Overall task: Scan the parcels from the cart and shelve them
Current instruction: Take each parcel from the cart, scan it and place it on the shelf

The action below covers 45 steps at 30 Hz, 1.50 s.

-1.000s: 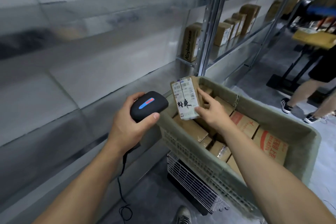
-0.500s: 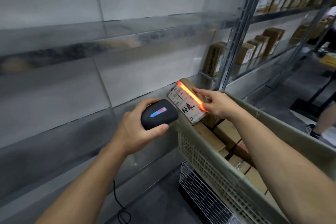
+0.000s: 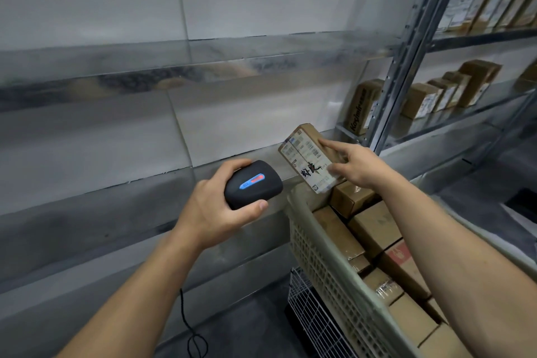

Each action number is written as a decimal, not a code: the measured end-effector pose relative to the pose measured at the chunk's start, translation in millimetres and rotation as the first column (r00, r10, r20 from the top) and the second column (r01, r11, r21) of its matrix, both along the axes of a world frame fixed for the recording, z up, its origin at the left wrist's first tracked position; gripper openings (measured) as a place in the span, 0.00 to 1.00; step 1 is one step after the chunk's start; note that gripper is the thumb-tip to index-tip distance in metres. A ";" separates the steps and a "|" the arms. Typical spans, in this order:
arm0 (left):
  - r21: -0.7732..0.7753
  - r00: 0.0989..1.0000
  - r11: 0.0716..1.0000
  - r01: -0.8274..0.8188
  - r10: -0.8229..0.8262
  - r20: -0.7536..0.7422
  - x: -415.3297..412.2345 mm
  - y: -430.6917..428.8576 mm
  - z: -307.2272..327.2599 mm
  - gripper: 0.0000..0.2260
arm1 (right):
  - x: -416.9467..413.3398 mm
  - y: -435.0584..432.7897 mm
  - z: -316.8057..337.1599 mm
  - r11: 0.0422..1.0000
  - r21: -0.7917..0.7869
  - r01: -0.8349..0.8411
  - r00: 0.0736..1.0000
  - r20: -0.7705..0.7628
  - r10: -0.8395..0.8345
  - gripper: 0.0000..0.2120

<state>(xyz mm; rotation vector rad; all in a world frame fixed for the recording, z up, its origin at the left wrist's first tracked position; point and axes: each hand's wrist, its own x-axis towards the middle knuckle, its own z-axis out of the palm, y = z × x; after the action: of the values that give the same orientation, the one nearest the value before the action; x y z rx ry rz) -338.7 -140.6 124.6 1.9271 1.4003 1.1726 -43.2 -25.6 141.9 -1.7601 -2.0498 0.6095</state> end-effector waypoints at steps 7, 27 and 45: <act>0.047 0.986 0.989 -0.138 0.132 0.102 15.0 -13.1 2.6 0.29 | -1.9 2.2 -2.7 0.997 0.053 -0.048 0.987 -0.154 0.056 0.33; 0.124 0.750 0.780 -0.613 0.525 0.403 -42.1 -84.1 37.6 0.25 | -148.8 2.7 16.4 0.902 0.250 -0.352 0.595 -0.685 0.421 0.32; 0.206 0.552 0.538 -0.818 0.632 0.544 -220.4 -133.3 82.0 0.25 | -394.5 -38.9 104.3 0.726 0.453 -0.518 0.335 -0.674 0.659 0.35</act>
<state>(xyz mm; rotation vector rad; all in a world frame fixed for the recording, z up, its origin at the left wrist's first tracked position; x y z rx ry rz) -559.1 -273.9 206.6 1.1129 1.8878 2.3310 -437.7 -64.5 246.2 -0.3295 -1.8591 1.1537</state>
